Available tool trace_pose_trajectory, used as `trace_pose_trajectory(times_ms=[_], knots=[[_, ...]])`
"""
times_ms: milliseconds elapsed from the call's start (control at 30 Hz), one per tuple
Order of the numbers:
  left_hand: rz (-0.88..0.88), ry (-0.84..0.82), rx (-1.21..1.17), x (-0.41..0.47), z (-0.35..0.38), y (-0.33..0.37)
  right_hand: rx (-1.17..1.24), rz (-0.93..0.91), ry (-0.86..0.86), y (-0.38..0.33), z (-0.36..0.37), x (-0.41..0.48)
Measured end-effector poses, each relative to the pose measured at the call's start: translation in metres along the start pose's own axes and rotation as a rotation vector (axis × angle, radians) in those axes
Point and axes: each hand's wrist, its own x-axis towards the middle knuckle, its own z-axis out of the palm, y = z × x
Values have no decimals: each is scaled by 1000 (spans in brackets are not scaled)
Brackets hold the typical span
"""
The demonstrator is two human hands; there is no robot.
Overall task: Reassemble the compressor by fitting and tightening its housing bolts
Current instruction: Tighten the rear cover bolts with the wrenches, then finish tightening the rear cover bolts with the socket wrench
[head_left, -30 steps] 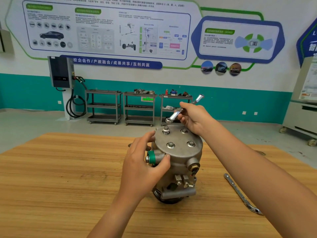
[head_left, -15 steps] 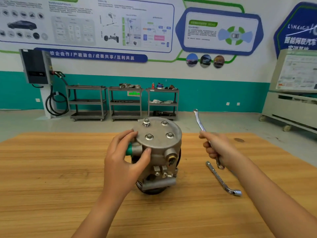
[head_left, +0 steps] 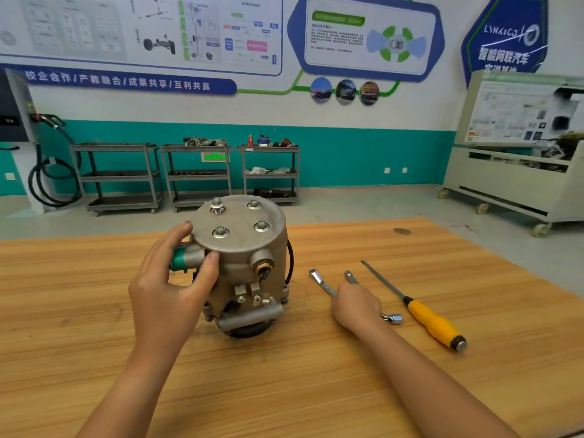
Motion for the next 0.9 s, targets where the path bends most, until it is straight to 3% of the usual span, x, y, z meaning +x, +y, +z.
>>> trace_pose_trajectory(times_ms=[200, 300, 400, 467, 567, 667, 733, 800, 900], knots=[[11, -30, 7, 2, -2, 0, -44, 42, 209, 20, -15, 9], [-2, -79, -11, 4, -5, 1, -108, 86, 84, 38, -20, 16], [-11, -110, -35, 6, -9, 0, -16, 75, -5, 45, -21, 23], [-4, -128, -36, 6, -12, -3, 222, 93, -1, 49, -24, 25], [15, -164, -32, 8, -18, -4, 896, 109, -30, 44, -48, 17], [53, -145, -15, 17, -28, -2, 1318, -38, -43, 20, -103, -4], [114, -94, -15, 31, -35, 6, 1503, -187, -146, -5, -143, -26], [284, -81, 41, 50, -42, 24, 1655, -300, -310, -36, -173, -49], [644, -192, 155, 81, -43, 61, 1756, -463, -498, -86, -200, -78]])
